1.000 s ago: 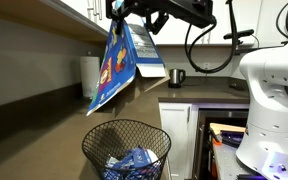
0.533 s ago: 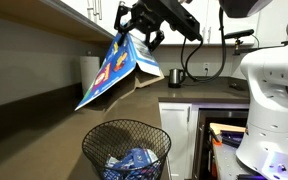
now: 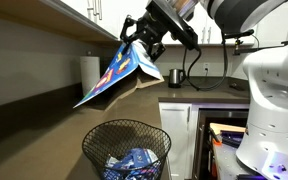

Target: Pour the contents from the box into the black then put the box on the counter

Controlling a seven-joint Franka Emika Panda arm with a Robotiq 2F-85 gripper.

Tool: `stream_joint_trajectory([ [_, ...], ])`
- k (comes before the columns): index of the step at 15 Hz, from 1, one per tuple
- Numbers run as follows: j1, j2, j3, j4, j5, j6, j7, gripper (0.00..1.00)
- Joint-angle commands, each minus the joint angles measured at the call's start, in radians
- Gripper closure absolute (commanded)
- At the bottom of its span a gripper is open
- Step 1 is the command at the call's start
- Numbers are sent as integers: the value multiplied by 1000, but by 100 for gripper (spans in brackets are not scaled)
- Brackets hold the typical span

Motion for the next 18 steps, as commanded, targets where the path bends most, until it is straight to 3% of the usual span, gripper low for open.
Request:
stream_joint_trajectory([
  [1, 60, 8, -93, 0, 30, 51, -37, 59],
  [3, 103, 7, -156, 0, 48, 71, -42, 63],
  [5, 145, 9, -220, 0, 59, 88, -41, 60],
  [15, 350, 64, -572, 13, 95, 168, -119, 62],
  [16, 264, 97, -511, 4, 251, 236, -245, 62],
  [18, 316, 123, -583, 8, 399, 283, -390, 63],
])
